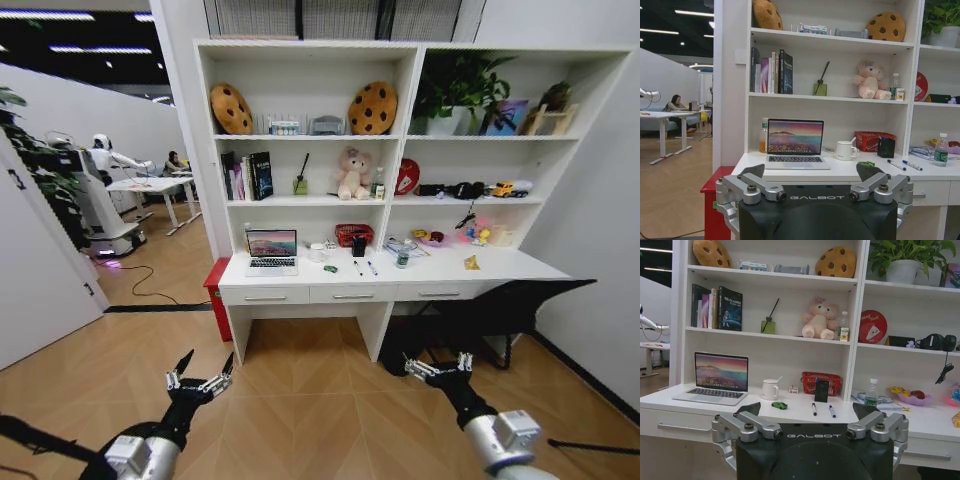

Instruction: Organize the objects on the table.

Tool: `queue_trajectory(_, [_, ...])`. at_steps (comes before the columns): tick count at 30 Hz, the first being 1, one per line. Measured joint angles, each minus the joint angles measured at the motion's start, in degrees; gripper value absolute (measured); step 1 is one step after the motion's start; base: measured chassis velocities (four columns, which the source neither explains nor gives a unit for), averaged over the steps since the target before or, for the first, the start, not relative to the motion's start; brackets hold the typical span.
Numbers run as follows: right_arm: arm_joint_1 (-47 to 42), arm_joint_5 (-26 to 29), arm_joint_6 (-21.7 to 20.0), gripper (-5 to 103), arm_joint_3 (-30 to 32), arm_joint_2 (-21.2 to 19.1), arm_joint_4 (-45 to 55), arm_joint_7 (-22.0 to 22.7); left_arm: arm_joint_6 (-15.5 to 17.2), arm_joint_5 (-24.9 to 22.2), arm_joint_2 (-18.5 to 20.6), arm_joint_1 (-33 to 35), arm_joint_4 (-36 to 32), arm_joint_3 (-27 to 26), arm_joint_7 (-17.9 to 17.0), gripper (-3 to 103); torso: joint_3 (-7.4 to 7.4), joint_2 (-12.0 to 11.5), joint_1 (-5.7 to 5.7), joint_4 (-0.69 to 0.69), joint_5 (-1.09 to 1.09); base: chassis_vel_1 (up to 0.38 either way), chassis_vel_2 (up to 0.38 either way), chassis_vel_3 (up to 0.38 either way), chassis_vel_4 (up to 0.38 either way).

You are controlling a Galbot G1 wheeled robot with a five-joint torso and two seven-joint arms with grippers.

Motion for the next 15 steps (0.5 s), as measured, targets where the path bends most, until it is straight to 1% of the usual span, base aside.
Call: queue_trajectory(15, [0.77,0.46,-0.61,100,-0.13,-0.19,-0.45,1.22,-0.23,0.56,-0.45,0.25,-0.11,-0.09,-0.34,100,0.00,0.00,0.00,0.00,0.00,0.000,0.000,0.000,0.000])
